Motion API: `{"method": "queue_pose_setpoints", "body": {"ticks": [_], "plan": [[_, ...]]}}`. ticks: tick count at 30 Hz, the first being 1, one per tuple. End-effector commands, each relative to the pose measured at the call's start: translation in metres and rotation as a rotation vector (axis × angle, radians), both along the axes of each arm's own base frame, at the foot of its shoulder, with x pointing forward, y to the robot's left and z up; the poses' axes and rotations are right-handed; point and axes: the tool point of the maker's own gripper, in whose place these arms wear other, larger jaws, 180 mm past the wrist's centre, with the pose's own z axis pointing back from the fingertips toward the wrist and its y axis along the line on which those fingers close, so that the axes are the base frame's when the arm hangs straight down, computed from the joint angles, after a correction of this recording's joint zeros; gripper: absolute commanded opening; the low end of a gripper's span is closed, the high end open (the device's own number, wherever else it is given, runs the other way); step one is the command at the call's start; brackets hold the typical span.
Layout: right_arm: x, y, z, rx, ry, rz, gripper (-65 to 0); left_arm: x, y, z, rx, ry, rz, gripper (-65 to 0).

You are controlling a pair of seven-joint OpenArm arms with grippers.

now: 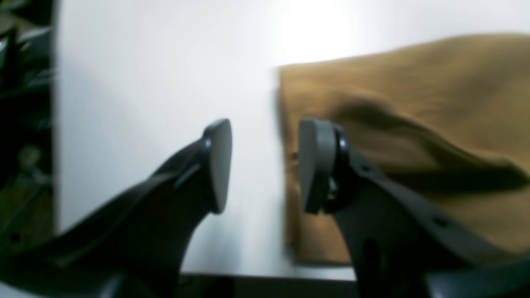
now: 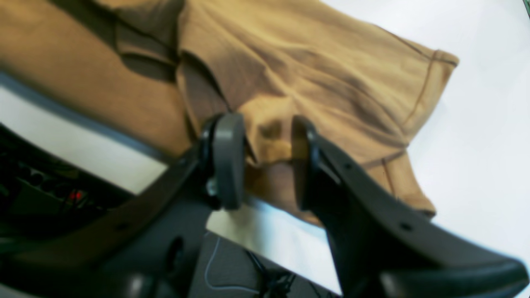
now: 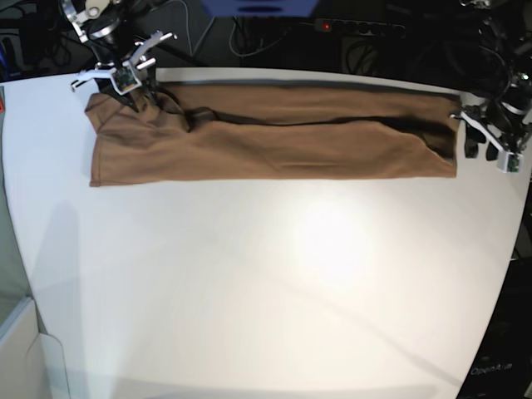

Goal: Fold the T-shirt properly
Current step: 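Open the left gripper and raise it off the strip end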

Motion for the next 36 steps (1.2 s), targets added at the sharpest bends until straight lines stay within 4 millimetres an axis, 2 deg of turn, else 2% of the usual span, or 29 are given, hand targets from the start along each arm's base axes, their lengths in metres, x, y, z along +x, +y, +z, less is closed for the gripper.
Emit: {"method": "queue_pose_setpoints", "body": {"ticks": [1, 4, 6, 10, 11, 15, 17, 22, 25, 27, 30, 32, 36], "plan": [[0.004, 0.0, 0.011, 0.013, -0.048, -0.001, -45.0, 0.007, 0.011, 0.018, 0.026, -0.056, 0.01, -39.6], [0.008, 0.0, 0.019, 0.057, -0.085, -0.027, -45.1, 0.001, 0.025, 0.021, 0.034, -0.063, 0.053, -39.6], [0.01, -0.01, 0.024, 0.065, -0.108, -0.062, -45.1, 0.001, 0.027, 0.022, 0.036, -0.067, 0.059, -39.6], [0.02, -0.031, 0.03, 0.03, -0.14, -0.111, -45.3, 0.014, 0.027, 0.033, 0.04, -0.106, 0.06, -39.7], [0.021, -0.037, 0.032, 0.02, -0.145, -0.124, -46.3, 0.015, 0.027, 0.033, 0.038, -0.11, 0.062, -39.7], [0.025, -0.053, 0.036, -0.006, -0.163, -0.162, -57.3, 0.028, 0.02, 0.036, 0.008, -0.148, 0.073, -39.7], [0.025, -0.054, 0.036, -0.008, -0.165, -0.164, -59.2, 0.038, 0.012, 0.036, -0.02, -0.17, 0.074, -39.7], [0.022, -0.055, 0.035, -0.01, -0.157, -0.165, -59.5, 0.058, -0.03, 0.002, -0.123, -0.126, 0.04, -39.8], [0.022, -0.055, 0.035, -0.011, -0.156, -0.167, -59.5, 0.06, -0.051, -0.023, -0.131, -0.053, 0.024, -40.0], [0.022, -0.055, 0.035, -0.012, -0.155, -0.166, -59.5, 0.056, -0.057, -0.032, -0.107, -0.02, 0.023, -44.7], [0.021, -0.06, 0.035, -0.021, -0.154, -0.179, -59.5, 0.048, -0.051, -0.037, -0.054, 0.021, 0.021, -56.5], [0.022, -0.063, 0.036, -0.025, -0.158, -0.185, -59.5, 0.037, -0.037, -0.038, -0.016, 0.049, 0.027, -62.2], [0.021, -0.061, 0.033, -0.016, -0.152, -0.185, -59.3, 0.024, -0.007, -0.032, 0.03, 0.056, 0.072, -63.3]]}}
